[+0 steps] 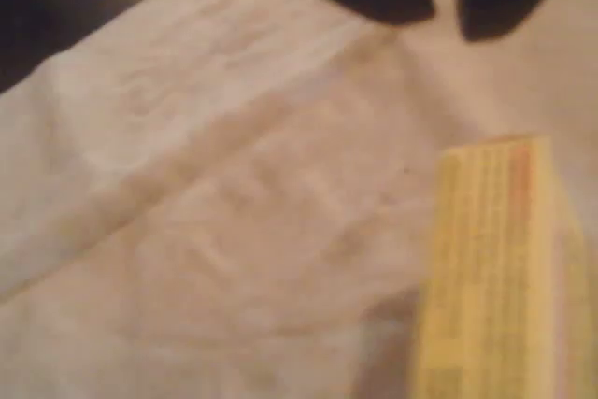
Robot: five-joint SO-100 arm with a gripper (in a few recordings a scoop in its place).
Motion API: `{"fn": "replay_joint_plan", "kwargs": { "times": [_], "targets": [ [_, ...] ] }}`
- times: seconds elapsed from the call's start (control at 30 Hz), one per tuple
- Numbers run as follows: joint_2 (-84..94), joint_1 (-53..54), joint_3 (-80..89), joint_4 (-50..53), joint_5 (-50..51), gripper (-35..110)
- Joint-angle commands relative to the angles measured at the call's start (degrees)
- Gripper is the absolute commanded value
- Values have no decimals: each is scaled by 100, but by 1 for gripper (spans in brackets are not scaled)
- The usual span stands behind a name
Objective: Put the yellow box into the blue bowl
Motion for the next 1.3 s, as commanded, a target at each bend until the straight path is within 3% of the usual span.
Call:
{"fn": "replay_joint_plan", "kwargs": {
  "times": [0.0,0.3,0.73,1.27],
  "targets": [
    [18,9,-325,0,-35,-1],
    [-9,0,-325,0,26,2],
    [-97,70,-290,9,26,36],
    [-97,-88,721,-26,9,38]
  ]
}}
